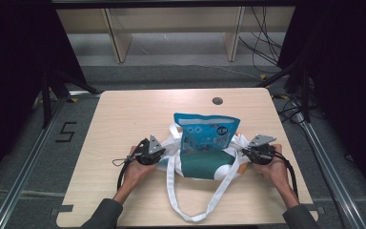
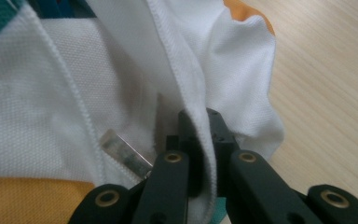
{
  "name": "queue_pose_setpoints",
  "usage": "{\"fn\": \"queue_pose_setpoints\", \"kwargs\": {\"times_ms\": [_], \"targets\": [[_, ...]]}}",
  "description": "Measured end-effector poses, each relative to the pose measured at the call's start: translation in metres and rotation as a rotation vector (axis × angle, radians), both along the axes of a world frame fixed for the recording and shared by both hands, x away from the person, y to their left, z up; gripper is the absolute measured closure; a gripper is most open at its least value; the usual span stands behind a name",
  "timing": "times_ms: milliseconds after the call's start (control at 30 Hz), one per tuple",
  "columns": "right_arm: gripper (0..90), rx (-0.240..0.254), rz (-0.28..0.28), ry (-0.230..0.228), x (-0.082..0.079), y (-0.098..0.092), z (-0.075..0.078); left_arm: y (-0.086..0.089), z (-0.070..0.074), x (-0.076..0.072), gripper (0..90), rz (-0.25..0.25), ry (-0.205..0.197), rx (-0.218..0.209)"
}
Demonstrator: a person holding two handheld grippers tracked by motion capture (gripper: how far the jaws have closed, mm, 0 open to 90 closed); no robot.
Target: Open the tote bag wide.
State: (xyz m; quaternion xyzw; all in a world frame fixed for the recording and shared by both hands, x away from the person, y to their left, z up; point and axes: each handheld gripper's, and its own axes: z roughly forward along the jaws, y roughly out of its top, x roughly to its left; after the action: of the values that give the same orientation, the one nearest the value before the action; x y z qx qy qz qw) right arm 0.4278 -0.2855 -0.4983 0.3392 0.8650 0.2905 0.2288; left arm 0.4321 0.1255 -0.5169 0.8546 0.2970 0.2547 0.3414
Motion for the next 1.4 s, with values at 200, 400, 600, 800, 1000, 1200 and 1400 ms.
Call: {"fn": "queue_pose_setpoints", "kwargs": {"times_ms": [200, 400, 600, 800, 1000, 1200, 1400], "targets": [[73.4, 0.063, -0.045, 0.039, 0.000, -0.002, 0.012, 0.010, 0.021, -0.004, 54.6, 0.100, 0.014, -0.031], [58.5, 0.135, -0.084, -0.056, -0.006, -0.005, 0.046, 0.013, 0.050, -0.014, 44.5, 0.114, -0.038, -0.145], [55.2, 0.314, -0.052, -0.077, -0.029, -0.007, 0.088, -0.001, 0.079, -0.032, 44.8, 0.023, -0.069, -0.217], [52.7, 0.328, 0.081, -0.035, -0.044, 0.011, 0.101, -0.022, 0.087, -0.051, 45.2, -0.096, 0.034, -0.326], [66.1, 0.274, 0.164, 0.033, -0.041, 0.033, 0.085, -0.038, 0.074, -0.055, 50.7, -0.163, 0.078, -0.275], [87.2, 0.169, 0.269, 0.065, -0.051, 0.039, 0.079, -0.048, 0.063, -0.067, 76.4, -0.248, 0.023, -0.182], [88.5, 0.052, 0.323, 0.149, -0.064, 0.054, 0.058, -0.071, 0.034, -0.079, 84.7, -0.337, 0.053, -0.047]]}}
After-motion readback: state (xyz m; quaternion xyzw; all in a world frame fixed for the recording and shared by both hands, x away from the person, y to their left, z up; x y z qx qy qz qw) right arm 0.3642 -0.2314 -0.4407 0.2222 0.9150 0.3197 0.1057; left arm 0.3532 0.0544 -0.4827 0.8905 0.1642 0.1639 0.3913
